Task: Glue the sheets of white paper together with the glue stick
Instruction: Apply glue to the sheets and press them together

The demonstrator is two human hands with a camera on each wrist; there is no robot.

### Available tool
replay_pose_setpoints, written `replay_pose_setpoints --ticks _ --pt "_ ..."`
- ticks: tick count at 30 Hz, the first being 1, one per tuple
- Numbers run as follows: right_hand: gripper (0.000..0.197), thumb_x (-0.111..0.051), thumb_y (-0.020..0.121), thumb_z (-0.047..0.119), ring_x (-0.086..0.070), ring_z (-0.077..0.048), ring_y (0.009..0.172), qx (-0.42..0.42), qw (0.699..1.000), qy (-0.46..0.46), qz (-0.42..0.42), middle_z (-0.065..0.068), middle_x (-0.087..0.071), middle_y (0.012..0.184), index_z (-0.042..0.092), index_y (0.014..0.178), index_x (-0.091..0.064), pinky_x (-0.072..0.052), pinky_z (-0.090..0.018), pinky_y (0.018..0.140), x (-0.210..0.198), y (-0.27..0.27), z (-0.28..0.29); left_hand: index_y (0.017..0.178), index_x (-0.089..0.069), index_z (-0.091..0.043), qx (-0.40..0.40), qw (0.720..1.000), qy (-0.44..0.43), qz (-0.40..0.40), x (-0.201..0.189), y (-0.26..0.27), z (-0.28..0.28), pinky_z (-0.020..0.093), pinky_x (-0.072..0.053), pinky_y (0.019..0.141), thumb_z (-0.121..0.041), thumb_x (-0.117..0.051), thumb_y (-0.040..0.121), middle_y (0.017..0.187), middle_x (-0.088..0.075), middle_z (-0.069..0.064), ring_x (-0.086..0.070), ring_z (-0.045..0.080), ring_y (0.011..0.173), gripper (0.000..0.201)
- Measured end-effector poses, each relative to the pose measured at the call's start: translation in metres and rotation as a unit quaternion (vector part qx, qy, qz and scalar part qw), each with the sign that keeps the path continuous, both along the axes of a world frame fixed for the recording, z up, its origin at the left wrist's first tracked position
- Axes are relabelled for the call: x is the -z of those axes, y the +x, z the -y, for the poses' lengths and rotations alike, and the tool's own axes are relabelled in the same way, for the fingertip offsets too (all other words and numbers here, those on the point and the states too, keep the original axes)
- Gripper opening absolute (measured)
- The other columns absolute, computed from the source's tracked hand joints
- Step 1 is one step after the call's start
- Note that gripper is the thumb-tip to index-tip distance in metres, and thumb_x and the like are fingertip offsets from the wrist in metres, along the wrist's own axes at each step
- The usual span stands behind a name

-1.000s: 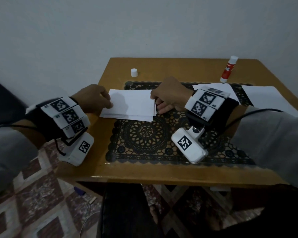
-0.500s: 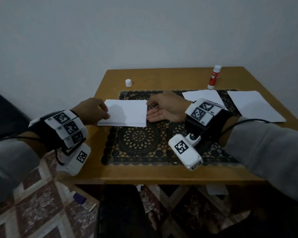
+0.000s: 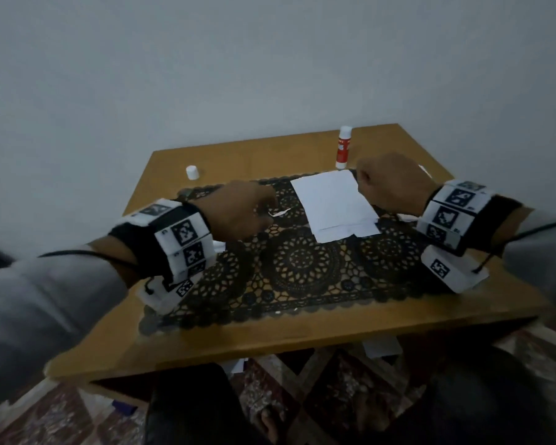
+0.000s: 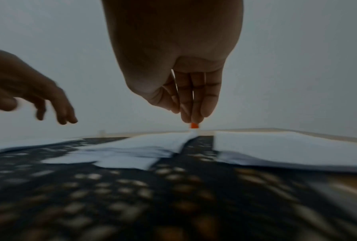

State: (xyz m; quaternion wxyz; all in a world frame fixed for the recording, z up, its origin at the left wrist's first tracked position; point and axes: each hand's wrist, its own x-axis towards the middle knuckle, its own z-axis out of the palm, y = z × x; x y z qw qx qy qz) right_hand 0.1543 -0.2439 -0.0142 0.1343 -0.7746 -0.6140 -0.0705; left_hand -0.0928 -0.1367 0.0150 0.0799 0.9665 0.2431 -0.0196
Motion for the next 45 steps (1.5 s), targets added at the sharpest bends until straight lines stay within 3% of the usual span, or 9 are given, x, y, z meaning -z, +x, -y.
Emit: replay_pose_setpoints --ticks 8,12,16,23,26,30,37,42,45 --pt "0.019 -0.05 0.091 0.015 -0.05 -0.025 0.065 0.024 0.999 0.004 -0.037 -0.016 -0.065 0.08 0.002 0.081 -0.061 -0.035 -0.032 0.059 0.017 0.023 -0.004 0.142 -0.038 -0.015 0.075 0.995 0.013 -0.065 0.026 0.103 0.021 0.036 -0.037 0.106 -0.04 -0.05 0.096 0.144 -0.044 0.007 -0.044 0.025 0.129 0.054" --pt "0.02 -0.051 0.089 0.014 -0.054 -0.026 0.07 0.037 0.996 0.004 -0.077 -0.012 -0.064 0.08 0.002 0.078 -0.061 -0.039 -0.033 0.06 0.02 0.028 -0.005 0.139 -0.041 -0.014 0.072 0.99 0.04 -0.115 0.035 0.124 0.017 0.036 -0.042 0.097 -0.047 -0.057 0.09 0.134 -0.052 0.011 -0.049 0.028 0.12 0.061" --pt "0.017 -0.051 0.086 0.013 -0.054 -0.024 0.072 0.042 0.995 0.012 -0.086 -0.008 -0.061 0.08 0.002 0.079 -0.062 -0.04 -0.033 0.062 0.02 0.028 -0.006 0.127 -0.055 -0.019 0.096 0.991 0.058 -0.076 0.038 0.125 0.013 0.028 -0.037 0.083 -0.044 -0.063 0.086 0.121 -0.059 0.006 -0.052 0.025 0.111 0.048" --pt "0.018 -0.05 0.086 0.013 -0.056 -0.027 0.072 0.053 0.994 0.001 -0.096 -0.009 -0.061 0.075 0.008 0.07 -0.055 -0.046 -0.036 0.064 0.021 0.031 -0.007 0.111 -0.068 -0.016 0.109 0.993 0.032 -0.021 0.031 0.116 0.008 0.032 -0.045 0.089 -0.023 -0.064 0.088 0.113 -0.067 0.004 -0.059 0.024 0.106 0.024" --pt "0.018 -0.052 0.087 0.017 -0.055 -0.026 0.073 0.057 0.993 0.001 -0.107 -0.009 -0.061 0.075 0.008 0.071 -0.056 -0.047 -0.037 0.066 0.021 0.033 -0.006 0.101 -0.071 -0.01 0.106 0.993 0.037 0.027 0.026 0.107 0.011 0.031 -0.048 0.084 -0.006 -0.057 0.085 0.103 -0.071 0.006 -0.063 0.025 0.096 0.021" --pt "0.019 -0.052 0.086 0.014 -0.053 -0.024 0.075 0.064 0.992 -0.01 -0.109 -0.005 -0.058 0.077 0.015 0.067 -0.051 -0.045 -0.033 0.067 0.024 0.034 -0.009 0.085 -0.068 -0.013 0.103 0.992 0.03 0.072 0.022 0.069 0.011 0.033 -0.05 0.075 -0.003 -0.056 0.079 0.088 -0.071 0.004 -0.063 0.022 0.083 0.017" --pt "0.025 -0.05 0.083 0.007 -0.047 -0.025 0.066 0.053 0.996 0.005 -0.072 -0.003 -0.048 0.061 0.011 0.059 -0.047 -0.037 -0.031 0.062 0.026 0.035 -0.01 0.079 -0.068 -0.019 0.096 0.993 -0.017 0.065 0.031 -0.03 0.001 0.023 -0.039 0.084 0.013 -0.059 0.068 0.102 -0.064 0.0 -0.055 0.018 0.098 0.034" --pt "0.011 -0.053 0.09 0.011 -0.056 -0.03 0.079 0.036 0.998 -0.008 -0.056 -0.01 -0.063 0.085 0.003 0.088 -0.06 -0.045 -0.037 0.072 0.023 0.037 -0.011 0.075 -0.064 -0.019 0.075 0.997 -0.027 0.009 0.037 -0.075 -0.006 0.031 -0.041 0.09 0.016 -0.053 0.067 0.108 -0.062 0.001 -0.052 0.021 0.106 0.037" --pt "0.032 -0.065 0.088 0.02 -0.054 -0.025 0.092 0.074 0.991 -0.014 -0.113 -0.007 -0.057 0.1 0.005 0.114 -0.053 -0.041 -0.033 0.077 0.01 0.033 -0.025 0.074 -0.062 -0.018 0.066 0.998 -0.021 -0.008 0.038 -0.081 -0.011 0.04 -0.041 0.094 0.017 -0.05 0.066 0.113 -0.062 0.004 -0.05 0.024 0.111 0.038"
